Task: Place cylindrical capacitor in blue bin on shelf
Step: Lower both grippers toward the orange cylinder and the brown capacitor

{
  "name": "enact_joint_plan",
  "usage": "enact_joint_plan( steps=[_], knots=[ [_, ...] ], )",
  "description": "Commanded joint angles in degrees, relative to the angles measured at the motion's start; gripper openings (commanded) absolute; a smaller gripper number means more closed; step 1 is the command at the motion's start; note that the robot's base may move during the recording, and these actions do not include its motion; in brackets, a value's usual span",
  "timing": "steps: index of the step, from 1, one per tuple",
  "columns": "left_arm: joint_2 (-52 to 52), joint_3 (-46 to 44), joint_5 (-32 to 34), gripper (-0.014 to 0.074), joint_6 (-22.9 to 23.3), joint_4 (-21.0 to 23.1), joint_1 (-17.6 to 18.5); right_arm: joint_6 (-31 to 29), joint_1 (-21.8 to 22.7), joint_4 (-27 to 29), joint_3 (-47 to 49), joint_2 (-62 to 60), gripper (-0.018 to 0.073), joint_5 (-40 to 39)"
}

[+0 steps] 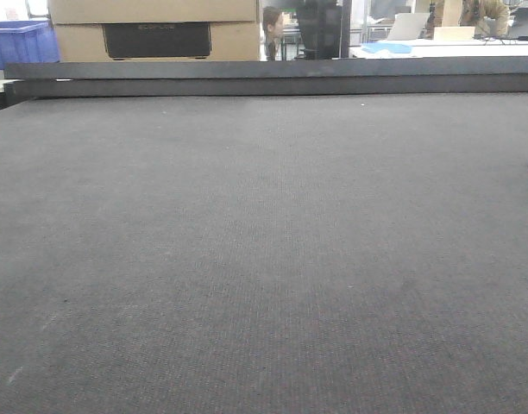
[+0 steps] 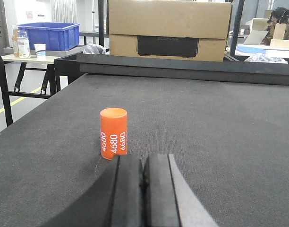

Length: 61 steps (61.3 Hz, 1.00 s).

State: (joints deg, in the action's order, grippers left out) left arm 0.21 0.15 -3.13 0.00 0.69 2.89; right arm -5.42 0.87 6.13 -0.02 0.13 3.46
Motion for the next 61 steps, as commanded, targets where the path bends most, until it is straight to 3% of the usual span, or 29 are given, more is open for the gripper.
enact_joint_plan(
  steps=[1, 41, 51, 61],
  knots=[
    [-0.2, -0.2, 1.1, -0.0111, 0.0, 0.3, 0.2, 0.0, 0.0, -0.3, 0.0, -0.1, -0.0134, -1.3],
    [-0.2, -0.2, 1.8, -0.0111, 0.0, 0.3, 0.2, 0.0, 0.0, -0.3, 0.0, -0.1, -0.0134, -1.3],
    [-0.2, -0.2, 6.8, -0.0111, 0.0, 0.3, 0.2, 0.0, 0.0, -0.3, 0.0, -0.1, -0.0134, -3.1],
    [-0.2, -0.2, 15.5, -0.0111, 0.0, 0.7, 0.2, 0.0, 0.0, 0.5, 0.0, -0.1, -0.0134, -13.1]
  ],
)
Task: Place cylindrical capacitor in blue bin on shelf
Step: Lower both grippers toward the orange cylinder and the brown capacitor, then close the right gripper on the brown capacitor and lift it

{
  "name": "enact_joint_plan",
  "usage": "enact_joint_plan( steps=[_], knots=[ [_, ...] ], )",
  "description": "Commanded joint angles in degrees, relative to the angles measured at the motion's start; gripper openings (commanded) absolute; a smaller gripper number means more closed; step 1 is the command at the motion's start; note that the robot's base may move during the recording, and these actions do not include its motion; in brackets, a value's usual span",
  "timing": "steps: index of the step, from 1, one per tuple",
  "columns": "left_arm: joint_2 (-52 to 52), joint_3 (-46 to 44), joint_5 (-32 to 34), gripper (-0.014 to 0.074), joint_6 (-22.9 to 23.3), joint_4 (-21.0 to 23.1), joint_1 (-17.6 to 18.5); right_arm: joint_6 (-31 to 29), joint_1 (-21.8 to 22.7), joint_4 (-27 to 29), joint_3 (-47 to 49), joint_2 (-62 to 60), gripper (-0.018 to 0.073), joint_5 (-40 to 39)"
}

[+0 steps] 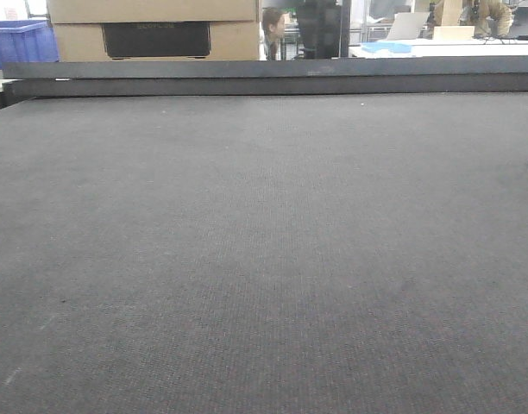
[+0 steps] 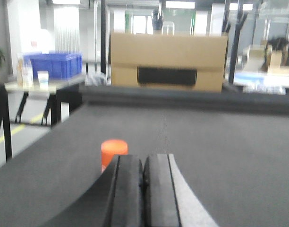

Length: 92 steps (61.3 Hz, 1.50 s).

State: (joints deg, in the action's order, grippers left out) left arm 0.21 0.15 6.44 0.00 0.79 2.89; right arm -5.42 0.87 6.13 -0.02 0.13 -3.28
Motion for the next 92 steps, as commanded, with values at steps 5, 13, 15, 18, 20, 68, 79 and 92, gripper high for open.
enact_joint_plan(
  steps=[5, 13, 15, 18, 20, 68, 79, 92],
  knots=[
    [-0.2, -2.0, 6.0, -0.0111, 0.0, 0.6, 0.2, 0.0, 0.0, 1.3, 2.7, -0.1, -0.0134, -6.4],
    [-0.2, -10.8, -2.0, -0.0111, 0.0, 0.0, 0.2, 0.0, 0.0, 1.3, 13.2, -0.1, -0.0119, 1.5],
    [-0.2, -13.7, -5.0, -0.0111, 0.0, 0.0, 0.2, 0.0, 0.0, 1.3, 16.2, -0.1, -0.0093, 3.9],
    [1.3, -18.3, -10.4, -0.0102, 0.0, 0.0, 0.2, 0.0, 0.0, 1.3, 20.6, 1.0, -0.0017, 6.8],
    [3.2, -21.6, -15.0, -0.0069, 0.0, 0.0, 0.2, 0.0, 0.0, 1.3, 23.0, 2.4, 0.0051, 8.0],
    [20.8, -34.4, -23.2, 0.0608, 0.0, 0.5, 3.7, 0.0, 0.0, 1.3, 22.8, 43.7, 0.0568, -8.2],
    [20.8, -34.4, -23.4, 0.0608, 0.0, 0.5, 3.7, 0.0, 0.9, 1.3, 19.3, 58.2, 0.0568, -21.7],
    [20.8, -34.4, -23.9, 0.0608, 0.0, 0.5, 3.7, 0.0, 4.9, 1.6, 19.6, 74.4, 0.0568, -40.4]
  ],
)
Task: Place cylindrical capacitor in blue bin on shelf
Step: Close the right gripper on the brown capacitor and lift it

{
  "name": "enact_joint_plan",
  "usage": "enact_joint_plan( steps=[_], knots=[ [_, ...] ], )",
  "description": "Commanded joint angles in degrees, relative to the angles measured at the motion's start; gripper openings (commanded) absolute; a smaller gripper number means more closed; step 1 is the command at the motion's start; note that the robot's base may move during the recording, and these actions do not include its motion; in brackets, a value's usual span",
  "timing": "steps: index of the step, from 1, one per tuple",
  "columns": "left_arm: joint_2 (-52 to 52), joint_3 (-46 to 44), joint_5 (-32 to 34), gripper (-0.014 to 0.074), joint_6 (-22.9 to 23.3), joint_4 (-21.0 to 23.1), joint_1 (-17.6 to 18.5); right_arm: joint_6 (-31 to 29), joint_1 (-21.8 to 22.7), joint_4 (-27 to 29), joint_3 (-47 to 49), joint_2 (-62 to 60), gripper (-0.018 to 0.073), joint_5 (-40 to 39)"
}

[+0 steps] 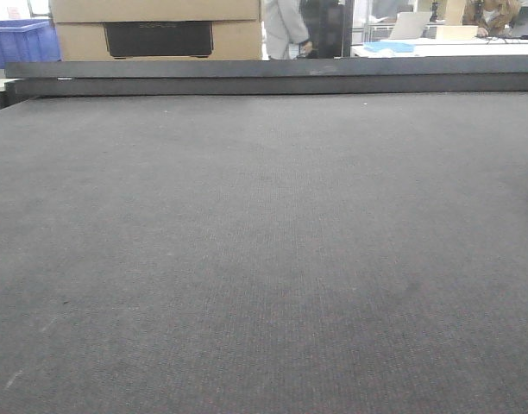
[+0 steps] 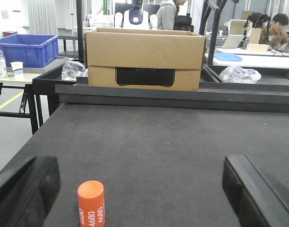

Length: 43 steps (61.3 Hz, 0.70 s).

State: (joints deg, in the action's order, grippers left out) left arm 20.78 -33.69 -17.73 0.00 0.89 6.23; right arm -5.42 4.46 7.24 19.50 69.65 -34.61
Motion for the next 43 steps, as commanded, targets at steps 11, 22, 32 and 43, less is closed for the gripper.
enact_joint_plan(
  steps=[11, 22, 32, 43],
  knots=[
    [0.2, -0.5, 0.3, 0.0608, 0.0, 0.4, 0.3, 0.0, 1.8, 0.3, 4.1, 16.1, 0.0568, -14.0],
    [0.2, -0.5, 0.4, 0.0608, 0.0, 0.4, 0.3, 0.0, 1.8, -0.7, 10.9, 24.0, 0.0568, -15.1],
    [0.2, -0.5, 0.4, 0.0608, 0.0, 0.4, 0.3, 0.0, 1.8, -3.5, 17.3, 30.2, 0.0568, -15.1],
    [0.2, -0.5, 0.4, 0.0608, 0.0, 0.4, 0.3, 0.0, 1.8, -3.0, 21.4, 36.5, 0.0568, -15.1]
  ],
)
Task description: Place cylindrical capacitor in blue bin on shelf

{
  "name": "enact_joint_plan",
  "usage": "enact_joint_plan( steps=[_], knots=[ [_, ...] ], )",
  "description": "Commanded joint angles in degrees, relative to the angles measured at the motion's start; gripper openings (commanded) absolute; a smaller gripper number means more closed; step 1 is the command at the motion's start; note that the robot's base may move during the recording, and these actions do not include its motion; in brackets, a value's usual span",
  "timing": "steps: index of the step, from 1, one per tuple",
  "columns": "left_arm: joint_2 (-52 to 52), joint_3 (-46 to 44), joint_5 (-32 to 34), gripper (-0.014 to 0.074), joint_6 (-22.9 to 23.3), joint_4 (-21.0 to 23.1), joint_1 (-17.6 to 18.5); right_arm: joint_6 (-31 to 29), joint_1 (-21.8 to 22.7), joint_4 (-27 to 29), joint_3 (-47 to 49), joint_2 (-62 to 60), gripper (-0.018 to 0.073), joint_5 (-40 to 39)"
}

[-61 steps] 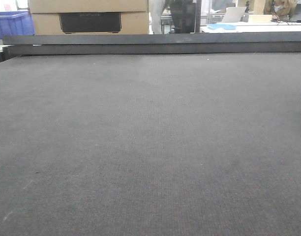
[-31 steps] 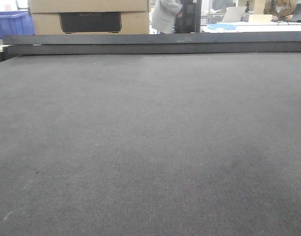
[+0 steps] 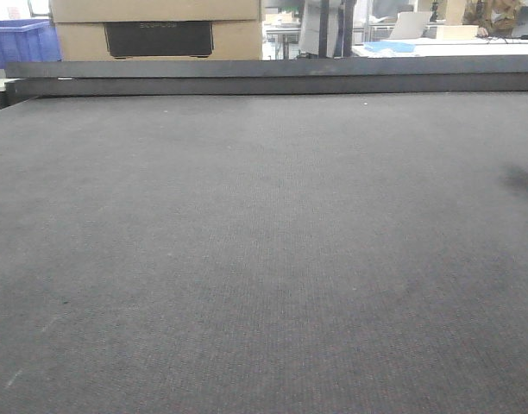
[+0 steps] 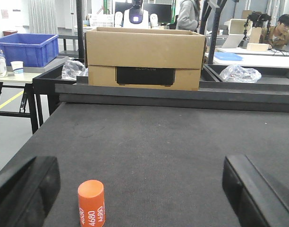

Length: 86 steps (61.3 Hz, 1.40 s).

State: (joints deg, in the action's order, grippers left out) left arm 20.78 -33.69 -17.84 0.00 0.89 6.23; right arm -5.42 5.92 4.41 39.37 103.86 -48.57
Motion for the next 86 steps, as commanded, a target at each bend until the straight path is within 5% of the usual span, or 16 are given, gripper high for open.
enact_joint_plan(
  steps=[1, 26, 33, 48, 54, 76, 86],
  knots=[
    [0.2, -0.5, 0.5, 0.0608, 0.0, 0.4, 0.3, 0.0, 0.3, -0.2, 1.8, 2.7, 0.0568, -1.1],
    [0.2, -0.5, 0.4, 0.0608, 0.0, 0.4, 0.3, 0.0, 0.3, 0.4, 7.4, 12.1, 0.0548, -1.9],
    [0.2, -0.5, 0.4, 0.0608, 0.0, 0.4, 0.3, 0.0, 0.3, 0.4, 7.5, 12.9, 0.0414, -2.4],
    [0.2, -0.5, 0.1, 0.0608, 0.0, 0.4, 0.3, 0.0, 0.3, 0.4, 7.5, 12.7, -0.0057, -3.3],
    [0.2, -0.5, 0.1, 0.0608, 0.0, 0.4, 0.3, 0.0, 0.3, -0.1, 7.4, 10.7, -0.0162, -2.3],
    [0.2, 5.5, -1.1, 0.0608, 0.0, 0.0, 0.3, 0.0, 0.3, -0.8, 5.4, -15.1, -0.0162, 14.4],
    [1.2, 15.6, 9.0, 0.0608, 0.0, 0.1, 0.3, 0.0, 0.2, -0.8, 5.1, -28.6, -0.0162, 25.8]
  ],
)
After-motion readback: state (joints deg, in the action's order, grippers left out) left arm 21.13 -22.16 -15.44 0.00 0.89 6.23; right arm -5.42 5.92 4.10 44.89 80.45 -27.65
